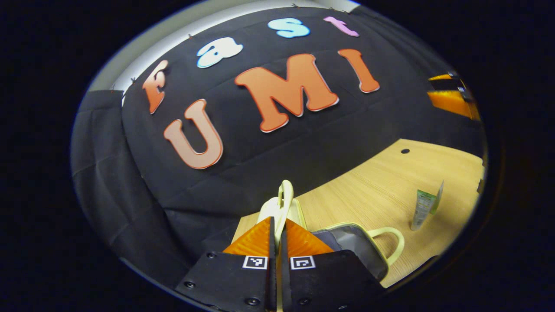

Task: First open the suitcase, pack the skin care products into it, and then close the suitcase.

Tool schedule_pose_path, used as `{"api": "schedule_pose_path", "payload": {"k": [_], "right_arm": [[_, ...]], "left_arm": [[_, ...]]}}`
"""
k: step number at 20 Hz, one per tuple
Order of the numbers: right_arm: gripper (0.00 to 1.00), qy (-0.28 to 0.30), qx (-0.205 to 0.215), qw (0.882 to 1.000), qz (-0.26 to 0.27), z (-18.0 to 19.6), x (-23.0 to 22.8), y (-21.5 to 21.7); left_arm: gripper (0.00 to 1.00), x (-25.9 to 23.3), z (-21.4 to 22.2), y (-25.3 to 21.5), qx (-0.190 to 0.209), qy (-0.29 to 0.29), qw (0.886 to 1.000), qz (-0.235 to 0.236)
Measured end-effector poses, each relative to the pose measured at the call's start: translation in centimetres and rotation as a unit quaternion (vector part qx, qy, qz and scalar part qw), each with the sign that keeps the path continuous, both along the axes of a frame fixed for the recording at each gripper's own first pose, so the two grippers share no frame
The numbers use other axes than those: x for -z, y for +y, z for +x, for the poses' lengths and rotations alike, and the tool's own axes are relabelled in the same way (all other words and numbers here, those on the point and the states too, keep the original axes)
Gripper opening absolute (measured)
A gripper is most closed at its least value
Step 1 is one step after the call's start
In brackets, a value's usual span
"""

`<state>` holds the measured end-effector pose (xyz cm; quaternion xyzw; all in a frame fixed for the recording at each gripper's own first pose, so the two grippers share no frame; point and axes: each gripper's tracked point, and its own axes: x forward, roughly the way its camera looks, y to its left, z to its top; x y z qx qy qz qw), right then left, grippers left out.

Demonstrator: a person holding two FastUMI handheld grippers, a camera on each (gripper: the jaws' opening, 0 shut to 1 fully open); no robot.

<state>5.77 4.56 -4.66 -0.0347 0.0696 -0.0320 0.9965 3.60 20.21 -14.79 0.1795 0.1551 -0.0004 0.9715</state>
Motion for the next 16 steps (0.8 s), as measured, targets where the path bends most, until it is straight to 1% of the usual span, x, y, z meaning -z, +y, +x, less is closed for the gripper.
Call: {"api": "schedule_pose_path", "payload": {"k": [4, 7, 8, 9, 12, 14, 16], "right_arm": [[0.95, 0.011, 0.002, 1.0, -0.003, 0.6, 0.4, 3.0], [0.95, 0.026, -0.003, 1.0, 0.0, 1.1, 1.3, 5.6], [0.95, 0.03, -0.007, 1.0, 0.0, 1.3, 1.4, 6.7], [0.95, 0.035, -0.006, 0.999, 0.0, 1.5, 1.7, 7.3], [0.95, 0.05, 0.003, 0.999, 0.012, 2.0, 2.4, 8.9], [0.95, 0.06, 0.007, 0.998, 0.022, 2.3, 3.0, 10.0], [0.95, 0.07, 0.01, 0.997, 0.021, 2.8, 3.5, 11.1]], "left_arm": [[0.05, -0.6, 1.4, 6.6, -0.031, -0.018, 0.999, -0.007], [0.05, 0.2, 2.1, 11.5, -0.048, -0.019, 0.999, 0.015], [0.05, 0.6, 2.2, 12.7, -0.05, -0.021, 0.998, 0.024], [0.05, 1.1, 2.4, 13.8, -0.05, -0.02, 0.998, 0.021], [0.05, 2.5, 3.1, 18.5, -0.066, -0.016, 0.997, 0.018], [0.05, 4.1, 3.3, 21.3, -0.078, -0.009, 0.997, 0.016], [0.05, 6.0, 3.6, 24.1, -0.088, 0.004, 0.996, 0.011]]}}
